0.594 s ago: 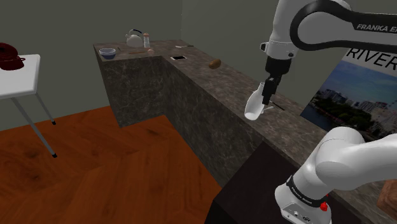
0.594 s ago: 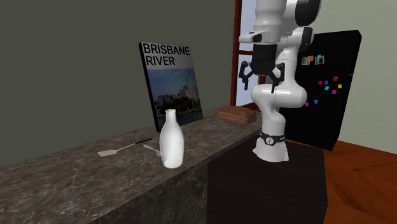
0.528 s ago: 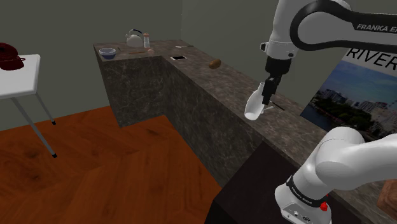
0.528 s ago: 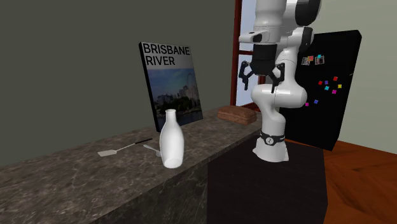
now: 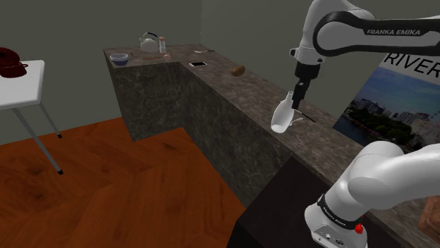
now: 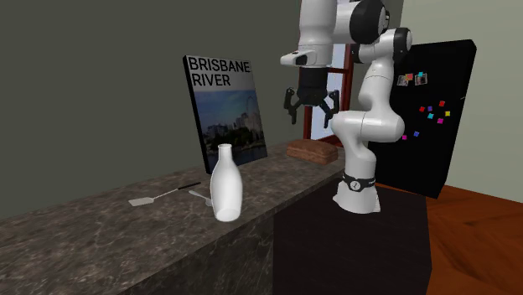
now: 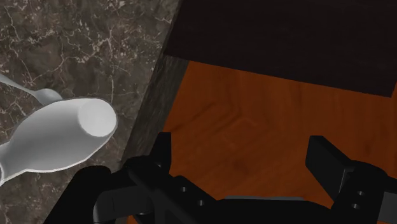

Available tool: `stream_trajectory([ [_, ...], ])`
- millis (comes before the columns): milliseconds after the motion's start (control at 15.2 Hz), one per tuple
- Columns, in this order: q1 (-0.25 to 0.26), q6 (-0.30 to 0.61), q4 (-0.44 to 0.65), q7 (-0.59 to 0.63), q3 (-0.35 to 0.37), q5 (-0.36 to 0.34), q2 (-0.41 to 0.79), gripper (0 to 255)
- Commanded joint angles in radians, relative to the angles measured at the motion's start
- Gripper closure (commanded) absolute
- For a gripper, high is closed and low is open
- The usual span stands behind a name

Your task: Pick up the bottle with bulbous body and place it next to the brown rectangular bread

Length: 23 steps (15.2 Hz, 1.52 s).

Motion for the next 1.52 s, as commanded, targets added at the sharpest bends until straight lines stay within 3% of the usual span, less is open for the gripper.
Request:
stream_trajectory([
  [0, -0.013, 0.041, 0.021, -0.054, -0.048, -0.028, 0.051, 0],
  [594, -0.040, 0.193, 0.162, -0.278, -0.234, -0.066, 0.300, 0],
  [858, -0.043, 0.249, 0.256, -0.389, -0.311, -0.037, 0.436, 0],
  [1188, -0.057, 0.297, 0.400, -0.542, -0.391, 0.048, 0.626, 0],
  [1452, -0.062, 0.351, 0.359, -0.546, -0.394, 0.053, 0.640, 0],
])
